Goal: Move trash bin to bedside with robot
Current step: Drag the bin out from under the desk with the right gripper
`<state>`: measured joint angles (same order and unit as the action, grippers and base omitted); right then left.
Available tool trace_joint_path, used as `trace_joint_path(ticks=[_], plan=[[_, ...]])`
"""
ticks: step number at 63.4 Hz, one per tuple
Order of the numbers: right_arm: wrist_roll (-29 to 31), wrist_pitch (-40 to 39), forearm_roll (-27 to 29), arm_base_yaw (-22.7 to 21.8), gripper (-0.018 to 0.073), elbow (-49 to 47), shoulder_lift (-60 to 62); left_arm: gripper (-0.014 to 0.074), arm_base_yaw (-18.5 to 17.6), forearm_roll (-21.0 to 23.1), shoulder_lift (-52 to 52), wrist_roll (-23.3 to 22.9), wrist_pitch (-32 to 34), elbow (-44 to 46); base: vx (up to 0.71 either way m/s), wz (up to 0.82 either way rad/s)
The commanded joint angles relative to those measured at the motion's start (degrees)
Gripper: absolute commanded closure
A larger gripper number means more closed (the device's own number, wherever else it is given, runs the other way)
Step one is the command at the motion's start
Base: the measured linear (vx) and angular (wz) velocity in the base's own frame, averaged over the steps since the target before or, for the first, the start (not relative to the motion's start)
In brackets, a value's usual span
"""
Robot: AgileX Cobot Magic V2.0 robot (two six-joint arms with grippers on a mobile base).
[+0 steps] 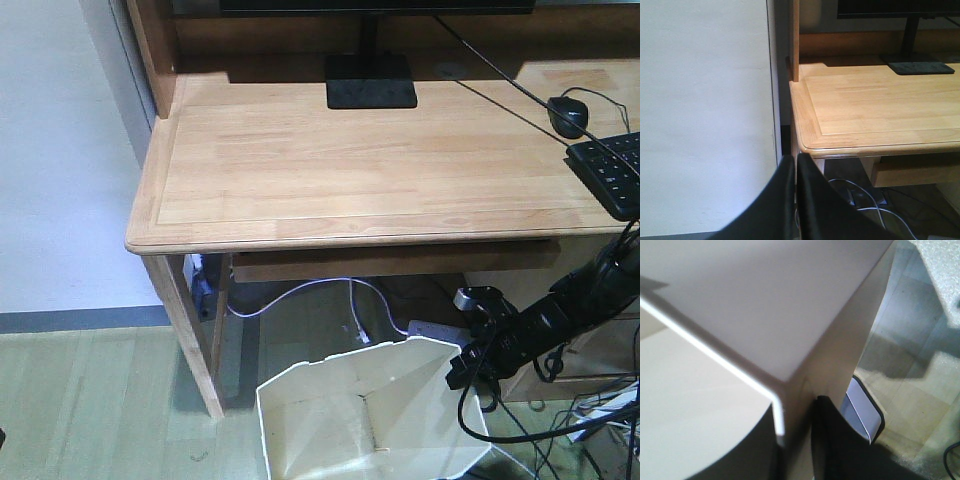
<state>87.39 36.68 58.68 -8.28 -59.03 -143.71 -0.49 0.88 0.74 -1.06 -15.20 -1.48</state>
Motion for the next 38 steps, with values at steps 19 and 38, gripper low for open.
trace_joint_path(ticks=[19, 38], plan=[[0.43, 14.23, 2.69, -0.33, 0.0563, -0.28, 4.51, 0.0602, -0.34, 0.18, 0.77, -0.25, 3.96, -1.07, -0.01, 0.06], [0.43, 13.93, 2.64, -0.33, 0.0563, -0.28, 4.51, 0.0602, -0.34, 0.18, 0.77, -0.25, 3.96, -1.07, -0.02, 0.10]])
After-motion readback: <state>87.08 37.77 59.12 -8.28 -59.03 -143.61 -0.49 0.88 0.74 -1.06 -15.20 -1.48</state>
